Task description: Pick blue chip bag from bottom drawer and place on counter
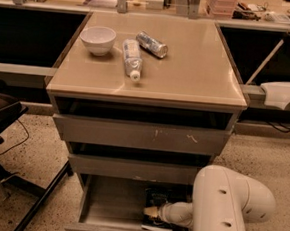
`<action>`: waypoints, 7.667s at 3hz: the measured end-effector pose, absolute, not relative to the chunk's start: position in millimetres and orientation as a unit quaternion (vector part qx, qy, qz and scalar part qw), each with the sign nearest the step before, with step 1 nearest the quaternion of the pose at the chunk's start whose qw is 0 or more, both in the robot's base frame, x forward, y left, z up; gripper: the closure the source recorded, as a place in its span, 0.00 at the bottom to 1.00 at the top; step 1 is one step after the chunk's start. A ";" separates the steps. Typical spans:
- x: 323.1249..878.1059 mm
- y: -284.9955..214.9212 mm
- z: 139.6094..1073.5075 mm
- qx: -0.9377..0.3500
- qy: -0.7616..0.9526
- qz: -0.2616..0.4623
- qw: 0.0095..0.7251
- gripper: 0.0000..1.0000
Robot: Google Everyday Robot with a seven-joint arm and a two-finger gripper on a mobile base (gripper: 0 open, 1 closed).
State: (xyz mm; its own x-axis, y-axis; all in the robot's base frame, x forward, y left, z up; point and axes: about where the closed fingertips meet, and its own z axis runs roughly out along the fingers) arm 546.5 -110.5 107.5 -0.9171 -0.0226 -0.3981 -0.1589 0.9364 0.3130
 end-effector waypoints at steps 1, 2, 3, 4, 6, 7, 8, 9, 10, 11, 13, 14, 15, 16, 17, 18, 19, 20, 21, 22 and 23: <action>546.5 -110.5 107.8 -0.047 0.964 0.172 0.198 0.42; 546.5 -110.5 112.9 -0.047 0.964 0.172 0.198 0.65; 545.9 -116.0 134.6 -0.054 0.960 0.158 0.223 0.88; 566.9 -133.0 209.7 -0.069 0.947 0.116 0.290 1.00; 565.5 -158.2 288.3 -0.056 0.928 0.077 0.361 1.00; 559.3 -162.0 287.1 -0.069 0.933 0.079 0.343 1.00; 526.0 -211.5 297.7 -0.071 0.949 0.059 0.303 1.00; 454.3 -309.3 353.0 -0.043 0.964 0.030 0.259 1.00; 427.1 -374.5 431.9 -0.023 0.960 0.016 0.279 1.00; 398.3 -426.7 512.7 0.013 0.952 -0.023 0.306 1.00; 388.9 -478.7 657.1 0.086 0.904 -0.118 0.401 1.00; 401.6 -474.6 688.8 0.087 0.892 -0.121 0.426 1.00; 401.6 -474.5 688.7 0.087 0.892 -0.121 0.426 1.00; 419.5 -471.4 699.9 0.077 0.899 -0.105 0.418 1.00; 473.7 -469.0 768.2 0.030 0.894 -0.095 0.438 1.00; 519.5 -450.3 851.6 -0.009 0.883 -0.080 0.462 1.00; 545.9 -409.5 950.3 -0.047 0.866 -0.056 0.495 1.00; 551.1 -338.8 1024.6 -0.107 0.852 -0.018 0.512 1.00; 554.6 -255.9 1049.0 -0.153 0.849 0.048 0.503 1.00; 555.5 -256.2 1043.9 -0.154 0.852 0.047 0.498 1.00; 552.7 -268.0 1038.7 -0.129 0.856 0.044 0.498 1.00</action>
Offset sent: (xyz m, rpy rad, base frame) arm -0.0015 -0.0036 0.0092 -0.0109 -0.0223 -0.0070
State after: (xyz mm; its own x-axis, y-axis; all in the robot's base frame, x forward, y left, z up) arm 552.7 -268.0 1038.7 -0.4706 -0.1777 -0.8642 -0.2648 0.9628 -0.0538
